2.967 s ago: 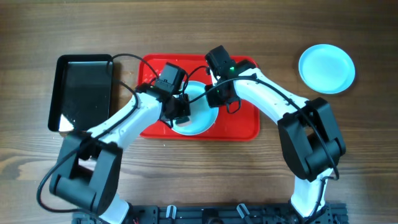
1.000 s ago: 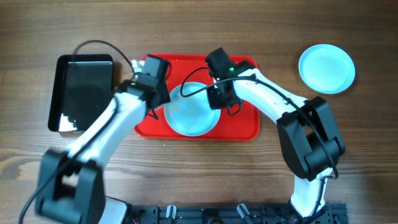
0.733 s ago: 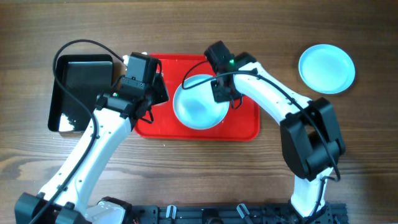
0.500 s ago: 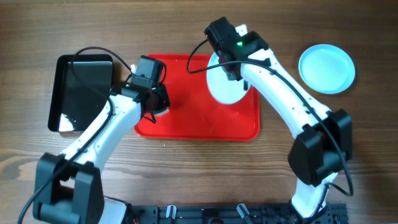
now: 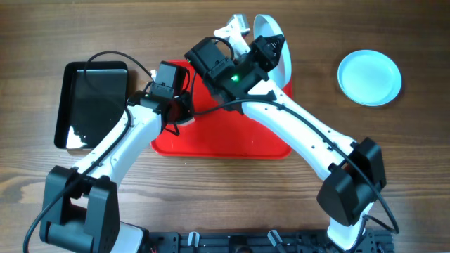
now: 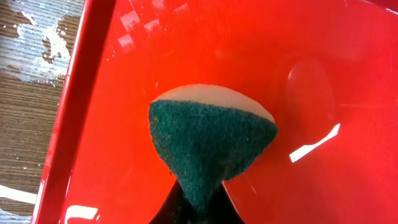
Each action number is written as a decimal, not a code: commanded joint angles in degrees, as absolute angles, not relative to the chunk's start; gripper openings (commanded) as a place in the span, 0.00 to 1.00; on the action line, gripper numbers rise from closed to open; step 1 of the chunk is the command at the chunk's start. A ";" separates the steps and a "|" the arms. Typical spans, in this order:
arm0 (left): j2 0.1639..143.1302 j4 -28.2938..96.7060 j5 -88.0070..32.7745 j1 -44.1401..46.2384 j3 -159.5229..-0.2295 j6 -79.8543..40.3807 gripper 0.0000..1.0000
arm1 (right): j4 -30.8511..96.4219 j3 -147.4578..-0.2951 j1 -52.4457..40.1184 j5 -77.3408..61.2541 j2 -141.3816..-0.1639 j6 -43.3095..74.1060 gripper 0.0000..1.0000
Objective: Clean dirty plates on tray and stack at the side
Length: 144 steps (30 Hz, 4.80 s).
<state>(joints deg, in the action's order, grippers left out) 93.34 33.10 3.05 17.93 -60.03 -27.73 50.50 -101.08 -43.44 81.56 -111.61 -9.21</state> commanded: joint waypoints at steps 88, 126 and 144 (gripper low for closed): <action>90.45 37.21 2.59 12.08 -60.34 -19.97 0.04 | 36.71 -66.72 25.04 -44.69 -93.54 34.04 0.93; 73.30 49.58 -11.75 -21.65 -69.71 -10.87 1.00 | 57.32 -66.74 -2.09 -24.40 -78.81 17.85 0.98; 73.30 50.68 -11.75 -21.65 -69.69 -10.87 1.00 | 69.78 -66.72 -2.09 -22.20 -59.68 25.54 1.00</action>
<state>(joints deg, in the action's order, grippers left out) 73.23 50.76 -10.83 -21.54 -69.87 -11.20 68.47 -66.87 -1.74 -23.75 -60.34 24.73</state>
